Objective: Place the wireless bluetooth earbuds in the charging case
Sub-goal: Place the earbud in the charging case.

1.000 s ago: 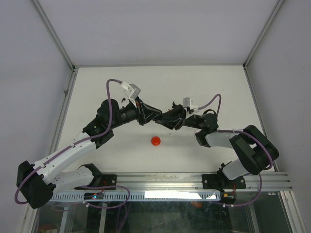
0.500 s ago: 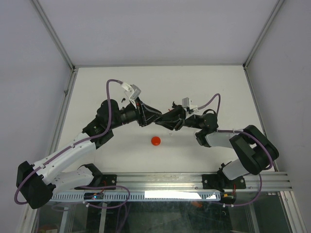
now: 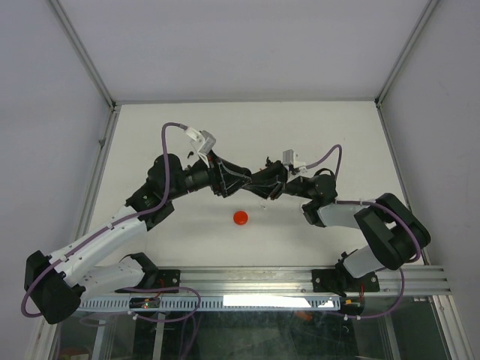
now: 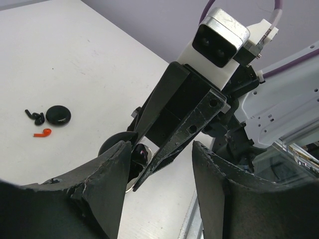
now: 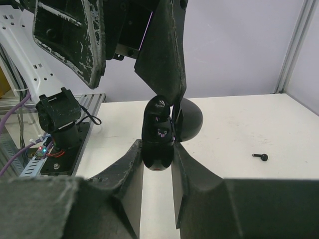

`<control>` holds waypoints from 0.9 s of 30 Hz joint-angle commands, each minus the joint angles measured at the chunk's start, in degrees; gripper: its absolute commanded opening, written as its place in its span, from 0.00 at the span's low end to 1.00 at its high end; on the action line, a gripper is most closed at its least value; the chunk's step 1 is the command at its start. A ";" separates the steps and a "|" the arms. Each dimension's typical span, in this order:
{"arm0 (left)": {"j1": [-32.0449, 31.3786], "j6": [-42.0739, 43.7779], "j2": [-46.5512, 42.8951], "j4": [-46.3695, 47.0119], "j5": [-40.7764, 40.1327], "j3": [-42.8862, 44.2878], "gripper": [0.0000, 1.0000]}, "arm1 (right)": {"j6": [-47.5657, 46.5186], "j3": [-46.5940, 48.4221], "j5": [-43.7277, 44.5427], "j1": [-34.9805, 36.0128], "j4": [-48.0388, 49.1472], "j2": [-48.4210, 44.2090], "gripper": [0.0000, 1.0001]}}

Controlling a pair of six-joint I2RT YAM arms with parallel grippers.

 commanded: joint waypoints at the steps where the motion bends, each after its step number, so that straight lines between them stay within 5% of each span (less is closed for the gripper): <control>1: 0.94 0.24 1.11 1.12 -0.34 0.89 0.54 | -0.81 0.40 -0.44 0.24 5.30 -0.52 0.00; 19: 0.97 4.39 3.85 3.05 1.82 2.55 0.56 | 1.03 1.33 -3.13 0.20 5.09 -0.22 0.00; 27: 0.94 3.18 0.29 1.63 -3.65 3.09 0.65 | -2.59 -1.81 3.94 -0.61 1.95 -2.34 0.00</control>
